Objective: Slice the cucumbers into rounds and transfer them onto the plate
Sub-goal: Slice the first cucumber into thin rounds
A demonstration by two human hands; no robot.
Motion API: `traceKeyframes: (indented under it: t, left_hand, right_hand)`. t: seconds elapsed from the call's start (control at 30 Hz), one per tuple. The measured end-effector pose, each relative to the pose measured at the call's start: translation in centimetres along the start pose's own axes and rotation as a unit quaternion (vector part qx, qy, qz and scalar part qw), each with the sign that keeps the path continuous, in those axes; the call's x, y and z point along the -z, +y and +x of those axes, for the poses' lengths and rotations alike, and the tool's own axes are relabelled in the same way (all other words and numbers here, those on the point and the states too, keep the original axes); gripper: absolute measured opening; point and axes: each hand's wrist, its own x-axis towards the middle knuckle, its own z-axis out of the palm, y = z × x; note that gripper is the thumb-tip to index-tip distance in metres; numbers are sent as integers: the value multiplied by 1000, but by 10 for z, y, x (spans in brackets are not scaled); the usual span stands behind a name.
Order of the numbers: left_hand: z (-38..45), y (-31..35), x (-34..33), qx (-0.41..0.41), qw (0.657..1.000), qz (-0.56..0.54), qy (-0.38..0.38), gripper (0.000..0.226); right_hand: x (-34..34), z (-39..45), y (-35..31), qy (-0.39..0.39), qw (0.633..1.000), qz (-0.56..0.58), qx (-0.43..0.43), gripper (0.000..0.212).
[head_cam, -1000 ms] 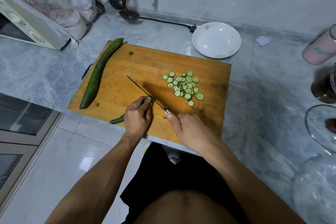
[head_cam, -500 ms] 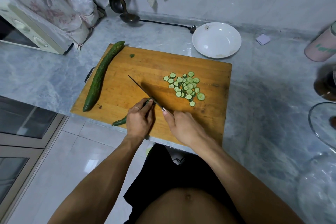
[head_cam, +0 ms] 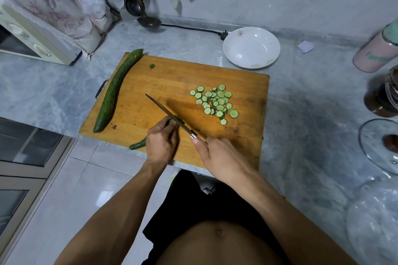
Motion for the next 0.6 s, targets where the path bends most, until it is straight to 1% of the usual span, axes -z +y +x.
traceKeyframes:
  t: [0.23,0.43,0.6]
  left_hand:
    - [-1,-5,-7,6,1000,3,-2,17]
    - [-2,-5,-10,0,1000,2,-9,18]
    - [-3,-6,-7,-2,1000,14,5,16]
  right_hand:
    - [1,4,-3,-8,1000,10,-8,50]
    - [-11,25,-7,-17,998,45,-28,52]
    - [-18,38,-3,1,998,47,-29,53]
